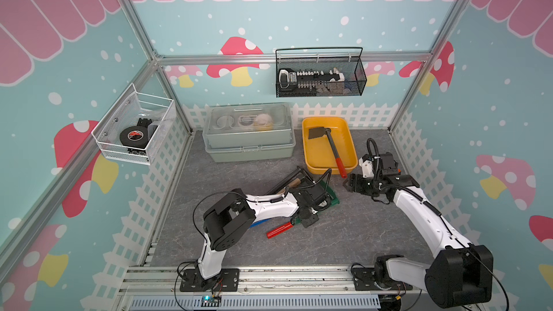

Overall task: Put the small hoe into the storage box
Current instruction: Pick up the hoe from the center of the board.

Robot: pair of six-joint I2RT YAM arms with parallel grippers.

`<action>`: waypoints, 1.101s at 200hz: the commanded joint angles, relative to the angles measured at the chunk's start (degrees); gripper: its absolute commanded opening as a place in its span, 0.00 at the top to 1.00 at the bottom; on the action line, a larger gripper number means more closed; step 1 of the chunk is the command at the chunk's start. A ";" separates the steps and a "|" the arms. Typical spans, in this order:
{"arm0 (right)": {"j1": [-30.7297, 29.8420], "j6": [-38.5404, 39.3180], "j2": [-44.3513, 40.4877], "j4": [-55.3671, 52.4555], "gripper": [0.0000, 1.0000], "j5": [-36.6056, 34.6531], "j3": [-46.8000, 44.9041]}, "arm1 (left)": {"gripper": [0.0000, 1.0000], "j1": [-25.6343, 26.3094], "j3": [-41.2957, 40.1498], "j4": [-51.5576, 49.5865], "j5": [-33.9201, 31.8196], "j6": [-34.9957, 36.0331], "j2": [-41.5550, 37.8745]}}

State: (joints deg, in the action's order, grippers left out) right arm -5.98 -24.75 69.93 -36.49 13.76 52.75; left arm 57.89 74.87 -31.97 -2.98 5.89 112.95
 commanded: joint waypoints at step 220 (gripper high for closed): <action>-2.33 -38.17 -16.47 25.57 0.24 10.95 -29.38 | 1.00 0.68 8.24 -2.84 3.88 -5.71 -5.57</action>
State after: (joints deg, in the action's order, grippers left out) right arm -7.11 -55.33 54.43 -16.86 24.12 25.50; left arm 58.26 79.96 -37.04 -0.01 1.63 109.43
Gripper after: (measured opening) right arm 0.759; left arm 0.211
